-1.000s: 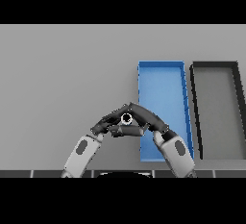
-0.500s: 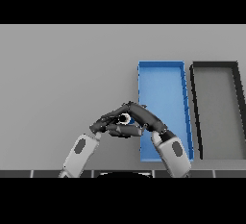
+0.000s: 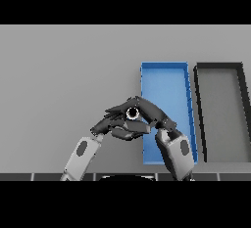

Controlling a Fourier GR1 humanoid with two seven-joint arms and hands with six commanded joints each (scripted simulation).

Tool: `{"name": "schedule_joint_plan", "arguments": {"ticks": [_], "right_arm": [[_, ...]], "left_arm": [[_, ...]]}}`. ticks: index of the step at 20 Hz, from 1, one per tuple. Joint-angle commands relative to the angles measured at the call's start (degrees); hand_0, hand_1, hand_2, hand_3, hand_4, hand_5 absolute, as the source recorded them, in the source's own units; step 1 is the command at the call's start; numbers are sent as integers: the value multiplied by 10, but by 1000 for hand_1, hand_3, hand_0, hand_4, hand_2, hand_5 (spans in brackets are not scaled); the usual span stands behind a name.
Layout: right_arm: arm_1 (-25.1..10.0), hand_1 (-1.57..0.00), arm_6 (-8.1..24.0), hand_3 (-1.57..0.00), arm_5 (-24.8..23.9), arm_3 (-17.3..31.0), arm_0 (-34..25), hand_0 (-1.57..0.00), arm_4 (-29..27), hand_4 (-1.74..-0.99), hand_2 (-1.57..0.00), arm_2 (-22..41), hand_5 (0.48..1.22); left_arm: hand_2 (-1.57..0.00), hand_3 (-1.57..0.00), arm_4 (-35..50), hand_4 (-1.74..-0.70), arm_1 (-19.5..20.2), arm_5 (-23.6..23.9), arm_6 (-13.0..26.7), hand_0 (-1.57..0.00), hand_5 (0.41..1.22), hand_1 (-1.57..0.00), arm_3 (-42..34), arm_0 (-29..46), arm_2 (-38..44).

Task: Pick up the blue pipe and place it into the blue bin.

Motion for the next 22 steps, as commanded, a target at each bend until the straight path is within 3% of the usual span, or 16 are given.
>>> {"name": "schedule_joint_plan", "arguments": {"ticks": [1, 4, 5, 7, 10, 12, 17, 22], "right_arm": [[2, -1571, 32, -1571, -9, -8, -15, -1571, -26, -1494, -1571, -15, 1221], [1, -1571, 86, -1571, -40, -21, -77, -1571, -90, -1495, -1571, -62, 1221], [-14, -1571, 96, -1571, -60, -17, -111, -1571, -121, -1496, -1571, -85, 1221], [-47, -1571, 98, -1571, -96, -6, -157, -1571, -153, -1497, -1571, -117, 1221], [-90, -1571, 91, -1571, -143, 9, -221, -1571, -158, -1498, -1571, -193, 1221], [-115, -1571, 89, -1571, -140, 34, -236, -1571, -137, -1498, -1571, -220, 1221], [-146, -1571, 100, -1571, -135, 72, -189, -1571, -86, -1499, -1571, -283, 1221], [-148, -1571, 101, -1571, -124, 90, -109, -1571, -46, -1499, -1571, -300, 1221]], "left_arm": [[-9, -7, -2, -971, -4, 1, 0, -10, 493, -9, 2, 0, -3], [-4, -3, -6, -965, -5, 5, 2, -5, 479, -4, -3, 5, -6], [-3, -2, -5, -961, -4, 6, 4, -3, 475, -3, -6, 6, -5], [-2, -1, 0, -954, 0, 2, 7, -2, 474, -2, -9, 1, 0], [0, 0, -5, -947, 7, 0, -10, 0, 468, 0, -24, 17, -9], [0, 0, 1, -948, 9, -1, -1, 0, 466, 0, -30, 16, -4], [1, 1, 6, -950, 12, 1, 12, 1, 474, 1, -42, 22, -1], [1, 1, 7, -941, 18, 1, 6, 1, 463, 1, -40, 13, 7]]}}
